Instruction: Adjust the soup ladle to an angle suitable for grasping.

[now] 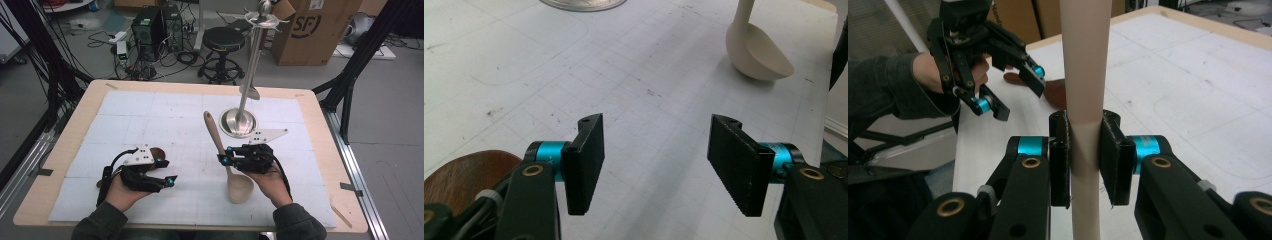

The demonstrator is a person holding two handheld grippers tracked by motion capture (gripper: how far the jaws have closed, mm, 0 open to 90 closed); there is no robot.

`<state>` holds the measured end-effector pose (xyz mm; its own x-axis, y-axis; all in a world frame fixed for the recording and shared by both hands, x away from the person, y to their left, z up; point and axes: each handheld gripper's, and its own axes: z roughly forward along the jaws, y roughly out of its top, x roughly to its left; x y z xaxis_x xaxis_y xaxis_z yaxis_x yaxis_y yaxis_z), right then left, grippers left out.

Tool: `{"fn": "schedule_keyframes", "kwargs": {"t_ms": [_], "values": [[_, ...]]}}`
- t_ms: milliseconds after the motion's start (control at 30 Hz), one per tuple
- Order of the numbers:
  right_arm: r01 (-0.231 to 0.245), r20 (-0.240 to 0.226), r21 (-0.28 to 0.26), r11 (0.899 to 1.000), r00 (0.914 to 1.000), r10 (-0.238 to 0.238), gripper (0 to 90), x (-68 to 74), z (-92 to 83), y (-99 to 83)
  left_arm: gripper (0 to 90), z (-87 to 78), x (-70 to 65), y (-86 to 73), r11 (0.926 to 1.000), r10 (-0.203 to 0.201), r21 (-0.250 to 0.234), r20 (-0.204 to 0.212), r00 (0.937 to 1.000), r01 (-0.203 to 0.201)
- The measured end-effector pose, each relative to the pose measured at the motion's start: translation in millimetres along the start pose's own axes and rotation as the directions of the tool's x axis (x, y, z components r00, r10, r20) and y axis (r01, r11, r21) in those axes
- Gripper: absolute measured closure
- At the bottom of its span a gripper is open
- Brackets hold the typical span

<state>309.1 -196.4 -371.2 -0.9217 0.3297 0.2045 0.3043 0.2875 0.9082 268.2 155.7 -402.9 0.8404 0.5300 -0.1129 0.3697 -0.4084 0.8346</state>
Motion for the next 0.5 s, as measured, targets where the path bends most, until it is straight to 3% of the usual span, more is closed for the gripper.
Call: {"fn": "schedule_keyframes", "kwargs": {"t_ms": [500], "values": [[-0.027, 0.043, -0.111, 0.993, 0.9986, 0.032, 76.8, -1.5, -12.6, 2.9, 40.3, 0.1, -0.4, 0.0, 1.0, 0.002, 0.0, 0.0, 1.0, -0.002]]}}
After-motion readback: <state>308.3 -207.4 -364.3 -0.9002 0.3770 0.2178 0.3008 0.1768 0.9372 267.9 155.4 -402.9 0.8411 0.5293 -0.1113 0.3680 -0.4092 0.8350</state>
